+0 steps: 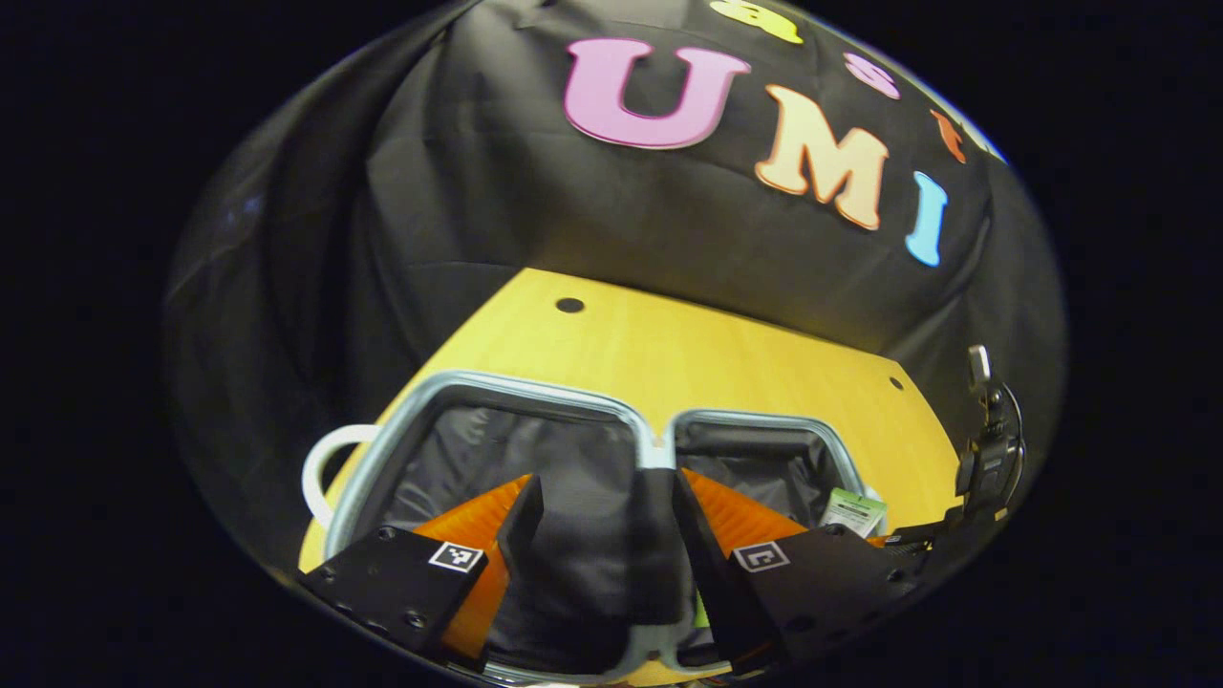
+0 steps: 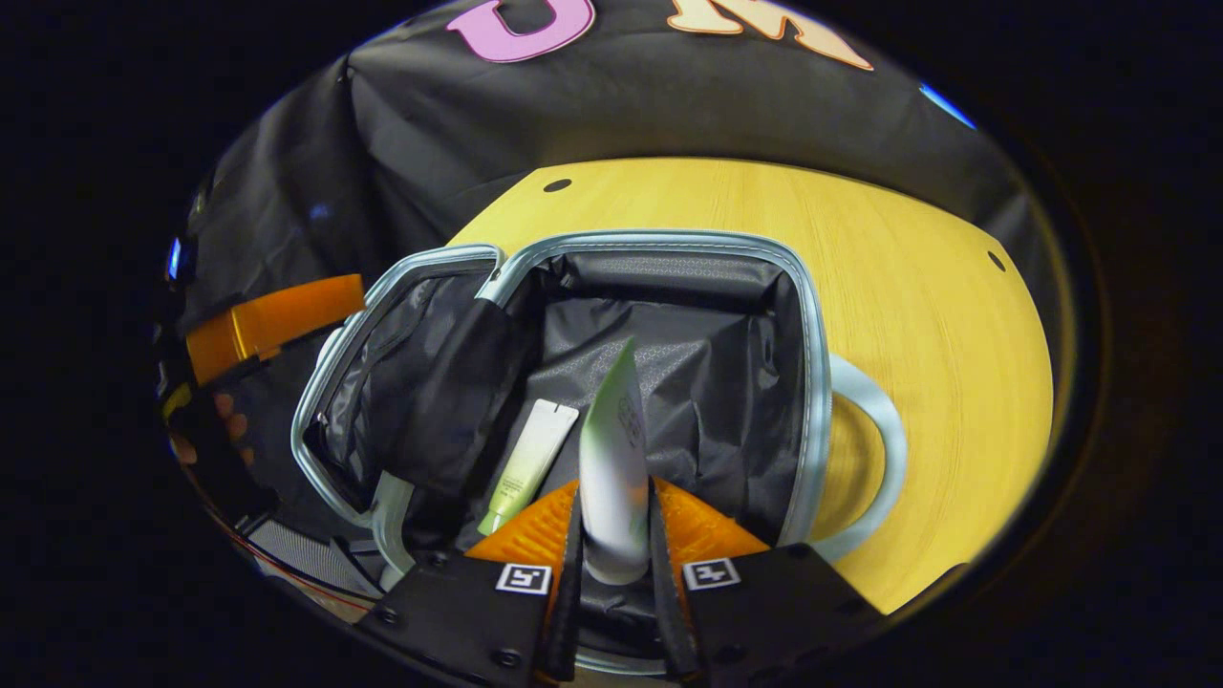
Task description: First open the suitcase, pack the skin care products into it, and then close the suitcase.
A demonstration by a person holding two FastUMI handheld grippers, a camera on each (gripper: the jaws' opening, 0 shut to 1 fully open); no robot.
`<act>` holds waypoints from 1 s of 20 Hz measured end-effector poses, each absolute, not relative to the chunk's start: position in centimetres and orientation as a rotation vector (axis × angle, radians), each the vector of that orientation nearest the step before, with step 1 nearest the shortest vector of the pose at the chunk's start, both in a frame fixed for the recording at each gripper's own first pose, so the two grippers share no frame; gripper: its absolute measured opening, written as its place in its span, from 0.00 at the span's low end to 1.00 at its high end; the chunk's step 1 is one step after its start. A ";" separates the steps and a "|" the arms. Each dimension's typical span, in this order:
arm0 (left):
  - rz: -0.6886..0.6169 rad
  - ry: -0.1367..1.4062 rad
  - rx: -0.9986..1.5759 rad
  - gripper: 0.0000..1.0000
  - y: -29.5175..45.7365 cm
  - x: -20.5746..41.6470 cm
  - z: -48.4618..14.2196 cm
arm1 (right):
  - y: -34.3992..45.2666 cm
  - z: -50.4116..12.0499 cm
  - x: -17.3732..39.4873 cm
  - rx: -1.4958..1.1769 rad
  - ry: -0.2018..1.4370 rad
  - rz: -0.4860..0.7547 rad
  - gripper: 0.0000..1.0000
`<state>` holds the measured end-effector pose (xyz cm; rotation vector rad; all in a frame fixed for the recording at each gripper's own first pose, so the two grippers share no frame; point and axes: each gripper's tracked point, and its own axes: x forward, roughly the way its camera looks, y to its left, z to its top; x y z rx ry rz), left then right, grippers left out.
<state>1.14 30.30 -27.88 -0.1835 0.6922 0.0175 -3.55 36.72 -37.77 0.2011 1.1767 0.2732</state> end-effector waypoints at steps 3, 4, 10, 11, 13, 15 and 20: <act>0.128 0.692 -0.172 0.81 36.8 0.7 -28.0 | 37.1 -36.5 -2.1 0.225 1.106 0.259 0.70; 0.166 0.700 -0.168 0.81 38.9 0.3 -28.3 | 36.7 -35.6 -1.4 0.225 1.082 0.249 0.81; 0.308 0.765 -0.159 0.87 47.6 -0.9 -30.7 | 35.4 -31.4 1.5 0.285 0.943 0.208 0.92; 0.314 0.781 -0.164 0.87 48.4 -0.8 -31.6 | 34.6 -30.9 1.9 0.282 0.916 0.187 0.92; 0.322 0.820 -0.188 0.87 49.8 -1.1 -33.0 | 32.6 -29.8 2.3 0.280 0.871 0.141 0.98; 0.305 0.872 -0.214 0.87 50.4 -1.5 -34.7 | 30.5 -29.3 2.1 0.274 0.843 0.098 0.92; 0.277 0.970 -0.352 0.77 50.8 -1.8 -38.2 | 23.8 -28.0 1.4 0.255 0.786 -0.026 0.98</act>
